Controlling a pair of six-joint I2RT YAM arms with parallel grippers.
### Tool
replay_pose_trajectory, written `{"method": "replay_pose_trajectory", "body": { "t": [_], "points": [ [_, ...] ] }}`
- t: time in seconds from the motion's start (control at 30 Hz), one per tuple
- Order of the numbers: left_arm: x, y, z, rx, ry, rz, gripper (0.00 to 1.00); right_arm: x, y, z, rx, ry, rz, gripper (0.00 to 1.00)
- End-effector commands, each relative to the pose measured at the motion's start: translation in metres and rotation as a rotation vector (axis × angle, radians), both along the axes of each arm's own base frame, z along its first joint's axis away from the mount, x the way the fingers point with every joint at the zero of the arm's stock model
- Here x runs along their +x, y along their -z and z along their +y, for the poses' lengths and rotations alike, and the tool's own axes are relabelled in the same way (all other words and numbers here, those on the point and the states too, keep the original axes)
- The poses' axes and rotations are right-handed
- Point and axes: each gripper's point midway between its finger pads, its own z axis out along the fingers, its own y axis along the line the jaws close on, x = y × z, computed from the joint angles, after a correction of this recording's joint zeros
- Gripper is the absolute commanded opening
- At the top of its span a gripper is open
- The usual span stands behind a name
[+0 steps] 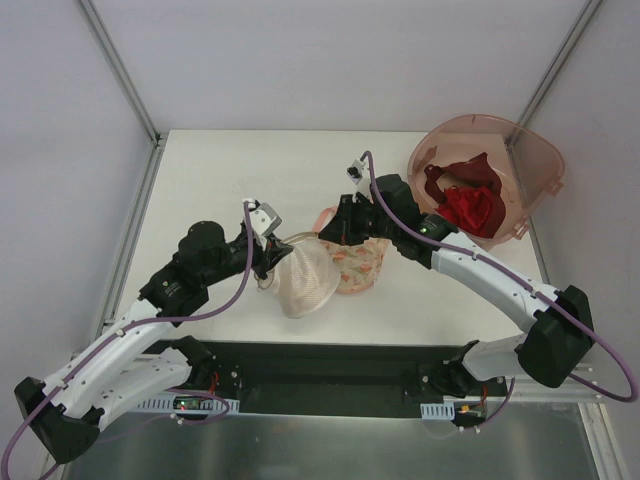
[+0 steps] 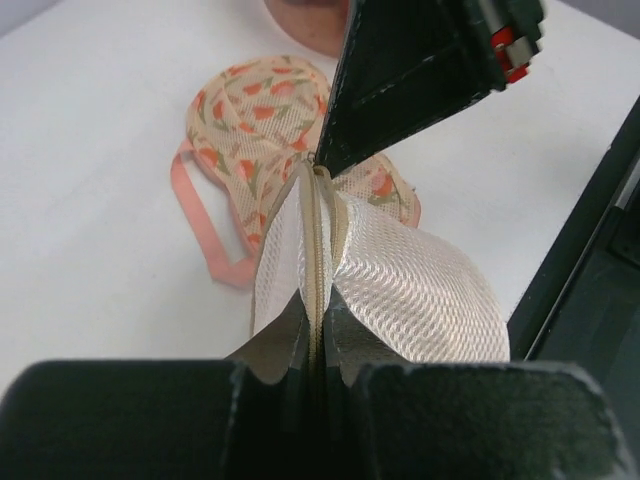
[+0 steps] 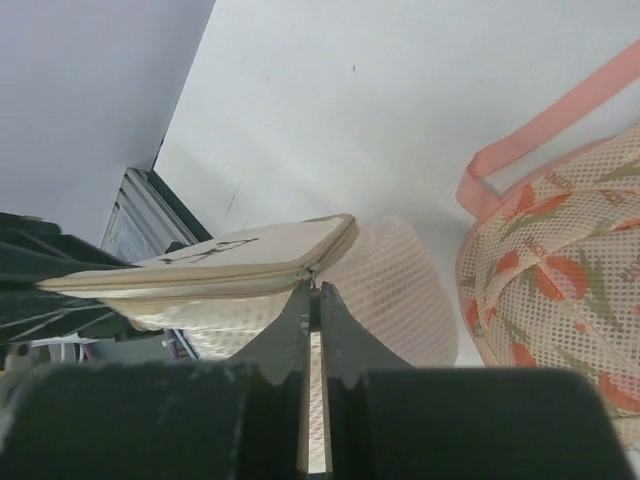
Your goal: Unzip the laundry bag and remove the bra
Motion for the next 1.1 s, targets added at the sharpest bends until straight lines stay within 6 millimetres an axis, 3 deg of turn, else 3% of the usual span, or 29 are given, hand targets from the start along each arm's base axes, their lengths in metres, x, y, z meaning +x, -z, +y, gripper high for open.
{"method": "replay_pose_trajectory", "body": {
  "t": [0.0, 0.17, 0.37, 0.4, 0.53, 0.77, 0.83, 0.87, 0.93, 1.0, 1.07],
  "points": [
    [-0.012, -0.041, 0.006, -0.079, 0.034, -0.152, 0.00, 0.020, 0.005, -0.019, 0.001, 0.097, -0.017, 0.01],
    [-0.019, -0.059, 0.011, -0.125, 0.038, -0.218, 0.00, 0.021, 0.031, -0.002, 0.024, 0.053, 0.065, 0.01],
    [-0.029, -0.085, 0.010, -0.220, 0.061, -0.284, 0.00, 0.018, 0.042, 0.031, 0.117, -0.020, 0.128, 0.01],
    [-0.030, -0.088, 0.011, -0.226, 0.061, -0.293, 0.00, 0.020, 0.052, 0.034, 0.104, -0.027, 0.149, 0.01],
    [-0.035, -0.101, 0.016, -0.248, 0.053, -0.332, 0.00, 0.023, 0.064, 0.042, 0.083, -0.041, 0.163, 0.01],
    [-0.039, -0.104, 0.021, -0.263, 0.045, -0.346, 0.00, 0.038, 0.069, 0.042, 0.030, -0.004, 0.149, 0.01],
    [-0.035, -0.099, 0.023, -0.247, 0.028, -0.345, 0.00, 0.041, 0.060, 0.045, 0.031, -0.004, 0.144, 0.01],
    [-0.033, -0.097, 0.023, -0.238, 0.019, -0.341, 0.00, 0.042, 0.058, 0.047, 0.034, -0.008, 0.141, 0.05],
    [-0.028, -0.091, 0.024, -0.213, 0.000, -0.324, 0.00, 0.044, 0.050, 0.046, 0.016, -0.006, 0.145, 0.23],
    [-0.023, -0.086, 0.025, -0.188, -0.021, -0.311, 0.00, 0.046, 0.047, 0.034, -0.034, 0.041, 0.131, 0.55],
    [-0.019, -0.081, 0.027, -0.152, -0.036, -0.297, 0.00, 0.047, 0.046, 0.020, -0.078, 0.086, 0.121, 0.63]
  ]
}}
